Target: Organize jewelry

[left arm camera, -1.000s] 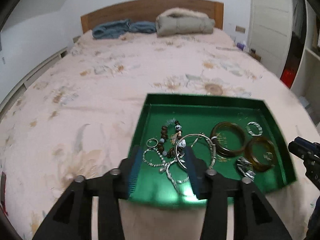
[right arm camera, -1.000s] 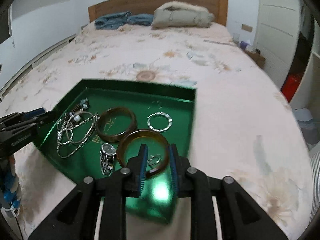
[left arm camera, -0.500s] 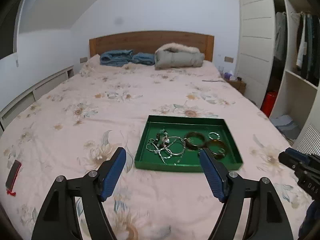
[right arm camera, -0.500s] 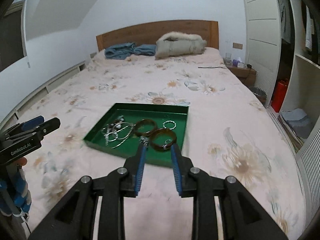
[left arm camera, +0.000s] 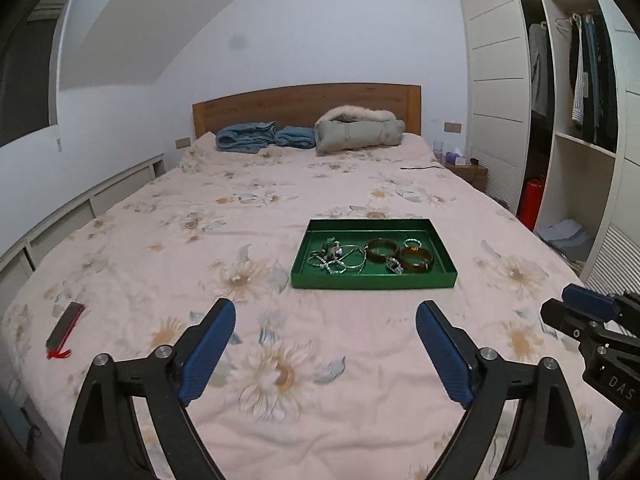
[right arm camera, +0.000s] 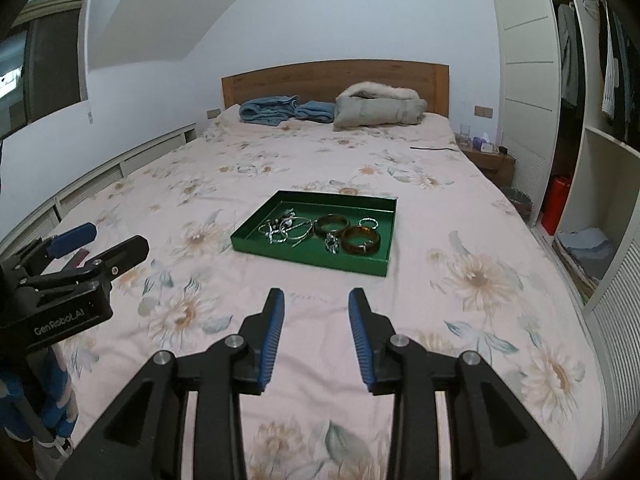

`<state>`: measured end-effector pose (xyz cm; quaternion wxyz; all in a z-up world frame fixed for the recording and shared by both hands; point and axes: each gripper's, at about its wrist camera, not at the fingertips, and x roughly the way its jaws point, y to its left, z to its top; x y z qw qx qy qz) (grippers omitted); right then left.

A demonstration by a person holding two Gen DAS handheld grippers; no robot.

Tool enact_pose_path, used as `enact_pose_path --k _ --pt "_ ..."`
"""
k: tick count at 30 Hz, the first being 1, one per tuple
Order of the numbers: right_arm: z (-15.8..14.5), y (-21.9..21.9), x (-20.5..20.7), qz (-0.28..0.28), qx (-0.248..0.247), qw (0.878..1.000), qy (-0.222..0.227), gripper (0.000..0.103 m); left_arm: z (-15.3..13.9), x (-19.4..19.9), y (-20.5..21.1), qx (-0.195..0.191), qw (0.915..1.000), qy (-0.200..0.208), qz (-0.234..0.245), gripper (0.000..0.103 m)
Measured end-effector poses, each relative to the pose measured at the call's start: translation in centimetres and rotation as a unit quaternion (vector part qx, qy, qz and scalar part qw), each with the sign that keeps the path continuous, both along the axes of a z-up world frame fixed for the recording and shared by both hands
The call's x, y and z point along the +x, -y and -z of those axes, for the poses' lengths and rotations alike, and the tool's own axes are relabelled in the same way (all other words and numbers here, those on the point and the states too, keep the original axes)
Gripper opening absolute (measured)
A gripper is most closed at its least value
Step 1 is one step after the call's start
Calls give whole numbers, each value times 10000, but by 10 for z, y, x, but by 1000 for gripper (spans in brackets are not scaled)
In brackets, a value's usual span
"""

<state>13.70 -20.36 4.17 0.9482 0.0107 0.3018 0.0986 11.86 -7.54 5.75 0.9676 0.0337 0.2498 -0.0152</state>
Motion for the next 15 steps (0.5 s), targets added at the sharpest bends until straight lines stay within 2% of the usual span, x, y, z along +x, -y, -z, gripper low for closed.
enact_pose_path --k 5,9,15 --pt "-2 -2 -27 18 -29 9999 107 40 -2 -27 -1 76 9999 114 -24 99" --pt "-5 -5 -43 10 -131 9997 207 41 -4 -44 -3 80 9998 198 -55 101" --pt "-9 -5 -60 75 -226 9992 330 52 -5 -60 -3 105 9996 254 -10 102"
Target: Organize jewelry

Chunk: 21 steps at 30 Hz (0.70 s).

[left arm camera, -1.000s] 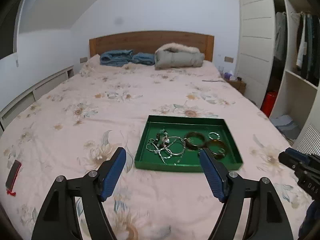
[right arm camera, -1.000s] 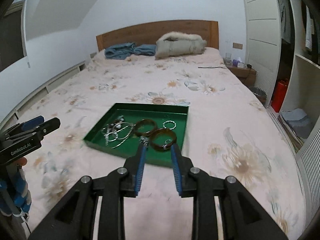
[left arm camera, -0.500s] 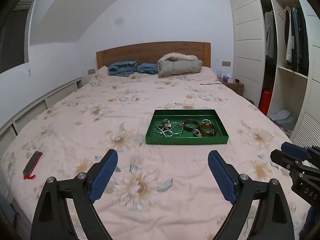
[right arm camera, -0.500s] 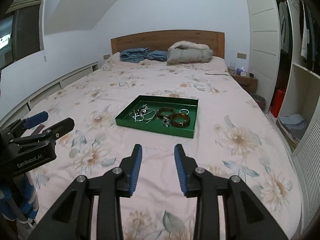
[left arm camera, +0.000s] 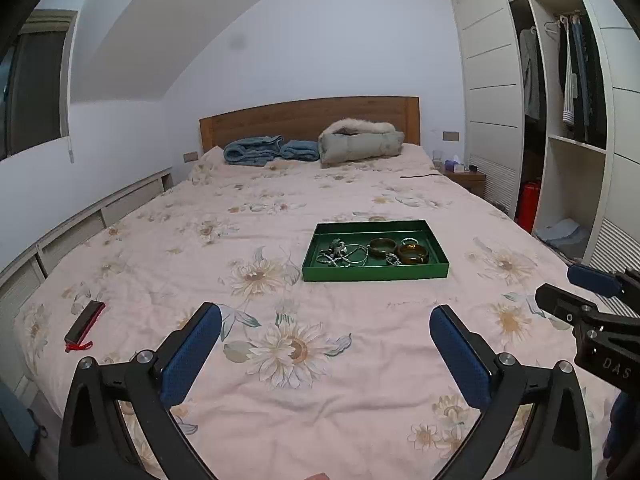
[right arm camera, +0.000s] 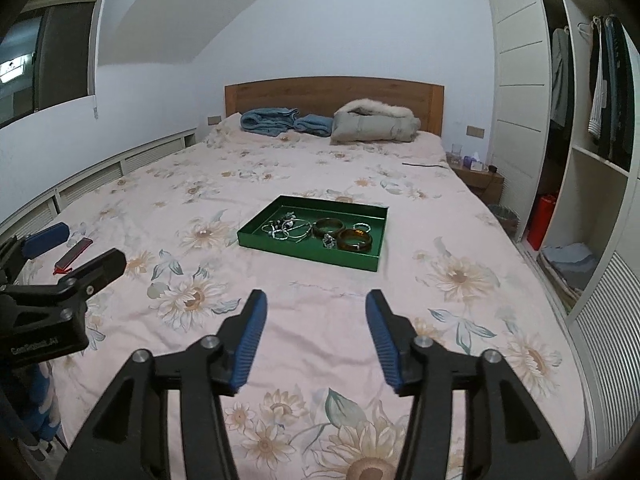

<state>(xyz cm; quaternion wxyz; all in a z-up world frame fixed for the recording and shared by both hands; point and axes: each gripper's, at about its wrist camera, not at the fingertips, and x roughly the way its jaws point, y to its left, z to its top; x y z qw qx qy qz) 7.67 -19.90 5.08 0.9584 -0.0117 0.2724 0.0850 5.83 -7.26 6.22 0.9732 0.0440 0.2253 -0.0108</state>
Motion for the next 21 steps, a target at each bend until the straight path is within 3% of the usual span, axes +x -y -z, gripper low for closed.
enact_pose_path --k 9,21 --pt "5 10 -12 175 -81 9998 23 70 2 -12 -2 -37 10000 -4 87 102" --pt "15 25 -17 373 -44 9993 -22 73 9 -14 -6 -85 9999 -133 60 102"
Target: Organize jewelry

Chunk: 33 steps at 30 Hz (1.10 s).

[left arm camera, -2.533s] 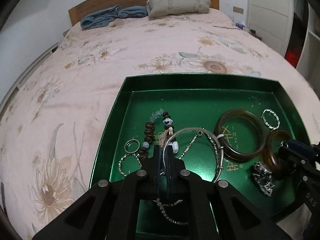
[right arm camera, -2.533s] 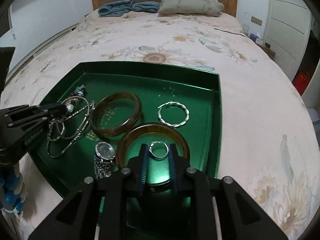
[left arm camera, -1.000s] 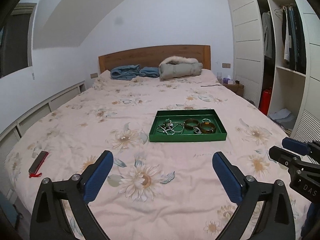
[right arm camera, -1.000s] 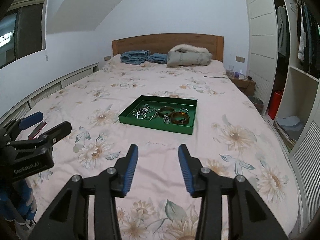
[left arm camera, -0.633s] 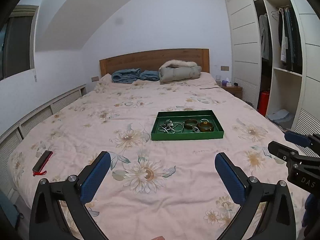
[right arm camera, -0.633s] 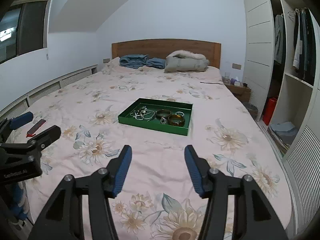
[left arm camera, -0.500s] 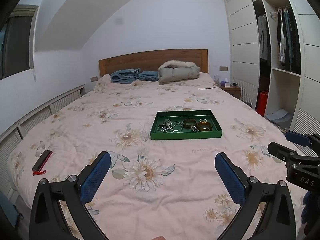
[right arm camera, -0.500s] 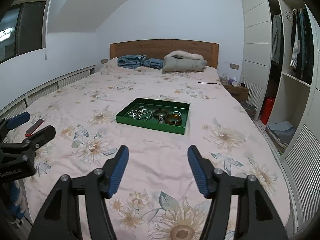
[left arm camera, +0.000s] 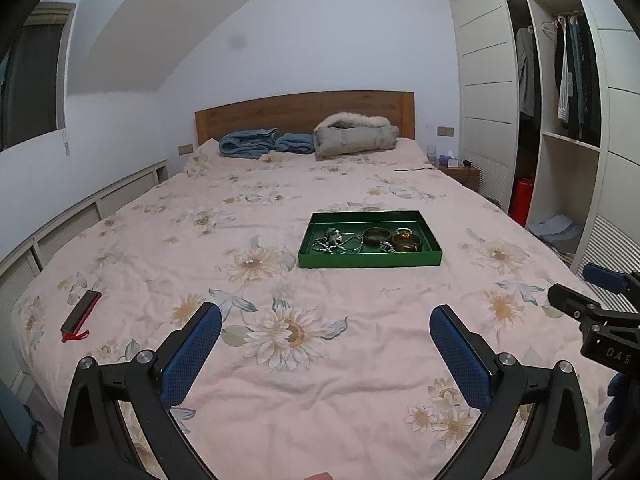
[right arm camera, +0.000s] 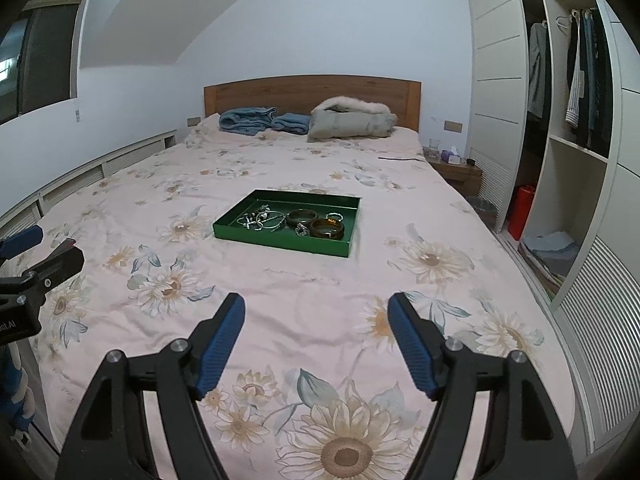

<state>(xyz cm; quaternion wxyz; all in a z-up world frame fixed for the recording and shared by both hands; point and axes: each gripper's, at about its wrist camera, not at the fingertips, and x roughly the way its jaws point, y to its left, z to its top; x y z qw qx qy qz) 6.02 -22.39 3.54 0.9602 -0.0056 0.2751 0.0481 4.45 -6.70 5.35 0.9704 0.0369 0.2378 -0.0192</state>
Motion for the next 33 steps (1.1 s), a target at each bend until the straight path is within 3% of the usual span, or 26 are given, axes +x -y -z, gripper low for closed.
enact_pose_path --k 33 --pt "7 8 -4 112 50 9999 -94 73 0 -11 -1 7 10000 -84 54 102"
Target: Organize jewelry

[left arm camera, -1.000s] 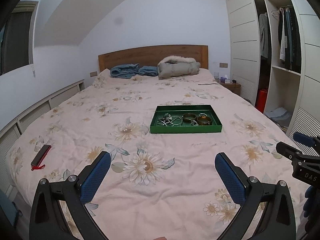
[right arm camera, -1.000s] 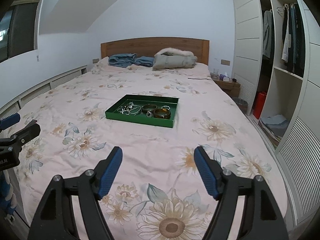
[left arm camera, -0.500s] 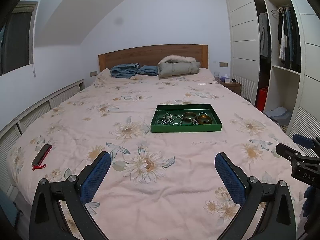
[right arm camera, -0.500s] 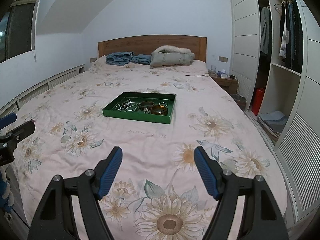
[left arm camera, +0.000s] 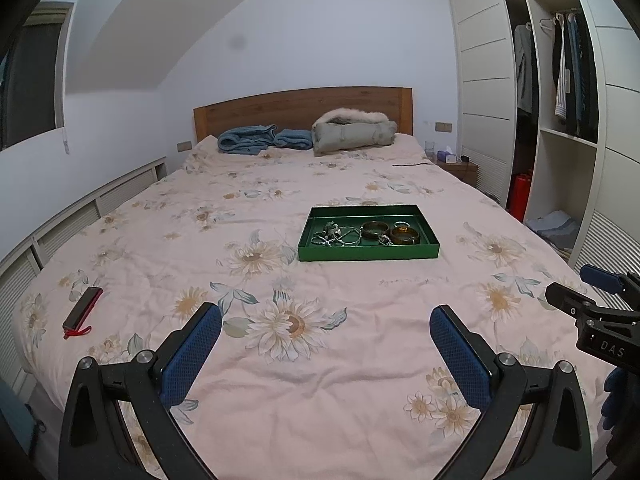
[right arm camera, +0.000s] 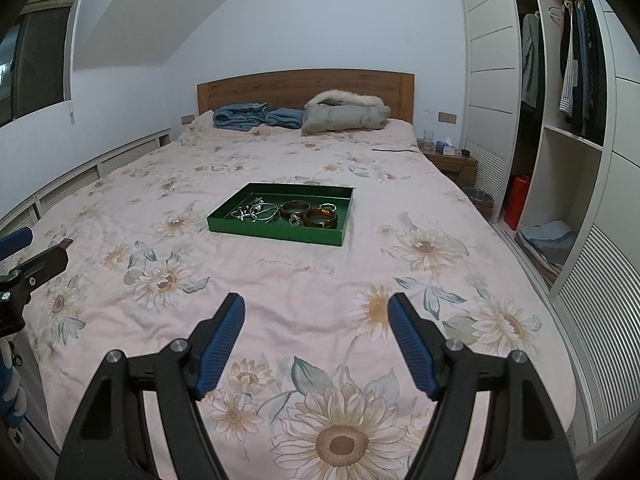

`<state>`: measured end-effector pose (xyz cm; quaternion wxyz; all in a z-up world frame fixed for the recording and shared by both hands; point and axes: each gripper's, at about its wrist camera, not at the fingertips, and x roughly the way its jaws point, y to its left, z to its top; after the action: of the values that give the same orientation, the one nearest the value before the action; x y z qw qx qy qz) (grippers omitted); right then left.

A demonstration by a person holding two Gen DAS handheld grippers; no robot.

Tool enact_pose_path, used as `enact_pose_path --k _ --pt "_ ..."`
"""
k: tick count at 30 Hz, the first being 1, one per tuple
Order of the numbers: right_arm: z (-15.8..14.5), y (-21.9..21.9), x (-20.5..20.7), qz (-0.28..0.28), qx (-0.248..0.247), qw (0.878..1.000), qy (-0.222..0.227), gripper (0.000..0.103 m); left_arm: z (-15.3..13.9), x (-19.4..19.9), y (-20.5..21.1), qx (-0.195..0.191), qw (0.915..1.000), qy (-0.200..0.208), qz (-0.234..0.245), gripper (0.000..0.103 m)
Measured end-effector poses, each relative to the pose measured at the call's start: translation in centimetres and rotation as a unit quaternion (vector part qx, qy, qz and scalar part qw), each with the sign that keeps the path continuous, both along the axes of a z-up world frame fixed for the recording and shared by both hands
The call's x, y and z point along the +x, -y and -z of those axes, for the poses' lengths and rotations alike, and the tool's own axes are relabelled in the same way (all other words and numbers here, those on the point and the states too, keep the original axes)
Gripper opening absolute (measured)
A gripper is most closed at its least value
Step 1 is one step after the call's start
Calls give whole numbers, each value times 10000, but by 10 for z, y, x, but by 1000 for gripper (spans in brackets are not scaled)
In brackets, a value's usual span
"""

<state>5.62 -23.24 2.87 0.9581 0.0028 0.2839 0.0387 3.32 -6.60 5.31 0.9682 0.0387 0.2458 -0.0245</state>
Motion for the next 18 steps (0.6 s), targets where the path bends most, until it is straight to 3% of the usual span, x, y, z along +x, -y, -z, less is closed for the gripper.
enact_pose_path --k 18 --pt "9 4 0 30 -11 9999 -97 73 8 6 -1 30 9999 -134 26 102"
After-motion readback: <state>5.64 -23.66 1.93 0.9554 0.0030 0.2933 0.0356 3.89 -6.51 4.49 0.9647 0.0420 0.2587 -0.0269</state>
